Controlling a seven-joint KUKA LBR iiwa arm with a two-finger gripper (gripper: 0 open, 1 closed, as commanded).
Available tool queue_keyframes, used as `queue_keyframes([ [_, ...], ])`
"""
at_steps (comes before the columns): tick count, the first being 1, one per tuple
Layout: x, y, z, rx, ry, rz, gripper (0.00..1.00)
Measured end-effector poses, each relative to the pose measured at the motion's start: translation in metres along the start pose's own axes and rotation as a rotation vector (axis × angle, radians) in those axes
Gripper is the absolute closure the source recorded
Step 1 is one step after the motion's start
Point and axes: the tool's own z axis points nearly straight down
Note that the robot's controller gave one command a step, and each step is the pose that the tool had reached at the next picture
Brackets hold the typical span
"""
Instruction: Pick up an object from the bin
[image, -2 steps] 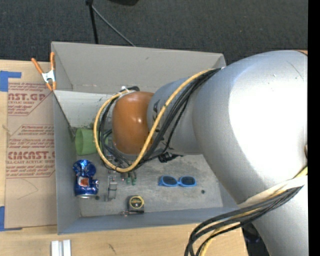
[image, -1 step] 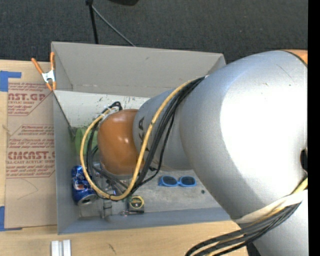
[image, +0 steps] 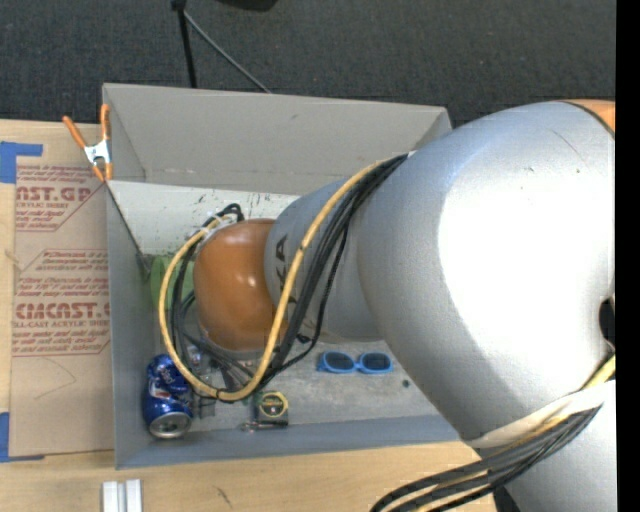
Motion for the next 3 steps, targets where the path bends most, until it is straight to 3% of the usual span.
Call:
queue_keyframes([
  [1, -0.032, 0.010, -0.098, -0.014, -0.011, -0.076, 1.00],
  [2, -0.029, 0.010, -0.093, -0.014, -0.002, -0.076, 0.00],
  [3, -0.032, -0.082, -0.017, -0.011, -0.002, -0.183, 0.00],
])
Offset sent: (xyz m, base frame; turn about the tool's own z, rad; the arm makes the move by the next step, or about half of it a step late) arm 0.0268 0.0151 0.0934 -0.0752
